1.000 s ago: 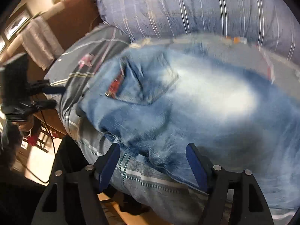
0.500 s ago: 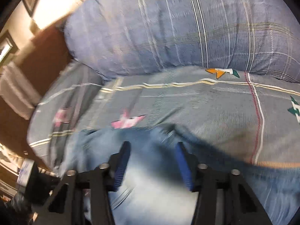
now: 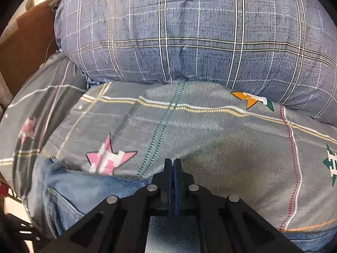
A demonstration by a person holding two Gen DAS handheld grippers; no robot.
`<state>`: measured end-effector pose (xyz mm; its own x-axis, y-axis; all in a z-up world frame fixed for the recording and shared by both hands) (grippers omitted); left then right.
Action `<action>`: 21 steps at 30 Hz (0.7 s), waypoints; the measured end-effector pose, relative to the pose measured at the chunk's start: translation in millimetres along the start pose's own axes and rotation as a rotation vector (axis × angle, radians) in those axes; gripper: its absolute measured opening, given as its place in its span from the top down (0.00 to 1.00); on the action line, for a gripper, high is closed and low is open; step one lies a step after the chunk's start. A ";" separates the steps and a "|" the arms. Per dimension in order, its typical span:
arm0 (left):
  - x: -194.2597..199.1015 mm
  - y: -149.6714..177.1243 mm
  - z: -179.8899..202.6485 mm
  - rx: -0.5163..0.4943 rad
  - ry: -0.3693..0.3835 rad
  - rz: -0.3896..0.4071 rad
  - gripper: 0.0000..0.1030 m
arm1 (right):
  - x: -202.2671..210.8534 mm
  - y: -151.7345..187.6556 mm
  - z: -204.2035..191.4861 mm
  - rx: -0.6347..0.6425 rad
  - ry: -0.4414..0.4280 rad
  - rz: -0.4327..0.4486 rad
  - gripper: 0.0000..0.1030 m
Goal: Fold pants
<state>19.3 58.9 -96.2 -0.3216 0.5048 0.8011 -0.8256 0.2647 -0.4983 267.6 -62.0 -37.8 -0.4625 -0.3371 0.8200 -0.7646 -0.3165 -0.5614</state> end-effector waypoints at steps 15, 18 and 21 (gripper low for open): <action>6.2 -109.8 71.9 -0.278 -0.010 0.052 0.37 | 193.8 96.3 157.3 -0.227 0.167 0.160 0.94; -28.8 -132.6 94.0 -0.310 0.016 0.014 0.37 | 212.4 131.6 198.3 -0.296 0.230 0.149 0.94; -64.2 -154.6 102.1 -0.276 0.035 -0.021 0.37 | 220.8 163.6 231.8 -0.398 0.264 0.135 0.93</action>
<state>120.3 -98.3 -36.7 -0.2858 0.5236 0.8026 -0.6729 0.4866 -0.5571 144.4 -393.8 25.6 -0.6278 -0.0990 0.7720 -0.7783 0.0945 -0.6208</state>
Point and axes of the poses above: each gripper's, at about its wrist camera, not at the fingertips, and x roughly against the way its jaws point, z to its right, y to its underside, the point moved 5 cm from there along -x, roughly the way its jaws point, and after that the axes turned 2 degrees about z, right-handed, at the moved point
